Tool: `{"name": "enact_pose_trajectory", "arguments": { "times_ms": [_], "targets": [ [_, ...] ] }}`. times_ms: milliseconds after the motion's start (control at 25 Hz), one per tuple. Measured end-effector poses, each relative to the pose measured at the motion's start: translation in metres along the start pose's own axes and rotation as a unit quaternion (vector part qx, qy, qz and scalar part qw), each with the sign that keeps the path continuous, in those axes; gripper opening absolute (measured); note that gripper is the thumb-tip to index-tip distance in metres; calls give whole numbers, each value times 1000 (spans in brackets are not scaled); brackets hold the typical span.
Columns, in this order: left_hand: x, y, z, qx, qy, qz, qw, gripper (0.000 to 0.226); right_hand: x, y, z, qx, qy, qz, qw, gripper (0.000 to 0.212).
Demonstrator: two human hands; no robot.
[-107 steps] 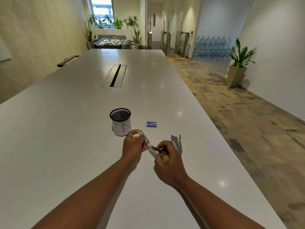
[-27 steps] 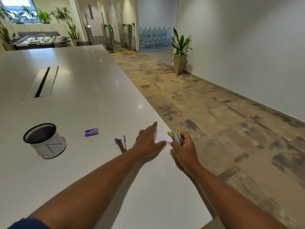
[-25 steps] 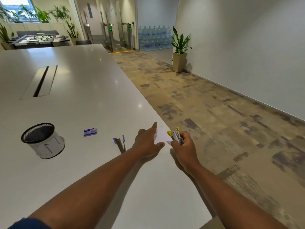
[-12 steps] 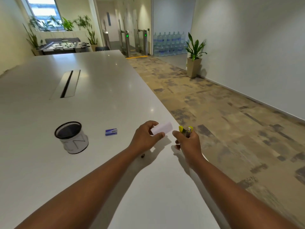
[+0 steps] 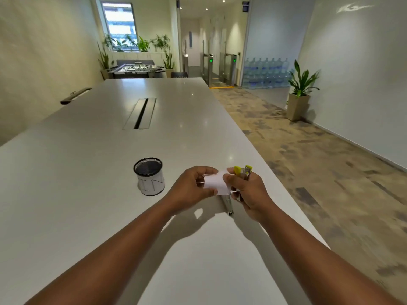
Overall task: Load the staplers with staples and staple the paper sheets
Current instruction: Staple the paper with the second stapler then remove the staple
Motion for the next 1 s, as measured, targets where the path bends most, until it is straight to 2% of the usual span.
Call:
{"name": "enact_pose_trajectory", "arguments": {
  "times_ms": [80, 160, 240, 360, 680, 1000],
  "targets": [
    [4, 8, 13, -35, 78, 36, 996, 76, 1, -1, -13, 3, 9, 6, 1000, 27],
    [10, 14, 24, -87, 128, 74, 985, 84, 1, -2, -20, -2, 8, 19, 1000, 28],
    [17, 18, 33, -131, 169, 95, 972, 71, 0, -3, -26, -10, 22, 33, 999, 23],
    [19, 23, 39, -148, 180, 101, 967, 43, -1, -4, -31, -9, 30, 32, 999, 22],
    [12, 28, 50, -177, 160, 94, 966, 11, 4, -2, -42, 22, 75, 75, 994, 24],
    [6, 29, 60, -168, 173, 89, 966, 14, 7, 1, -47, 87, 67, 67, 992, 18]
  ]
}}
Point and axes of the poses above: each hand's wrist, its own y-axis away from the middle knuckle, its own z-axis out of the back of the hand, x = y × z, the point moved 5 cm from there along -y, towards the middle knuckle, and after that the axes turned 15 degrees about -z, right-handed, at the moved point
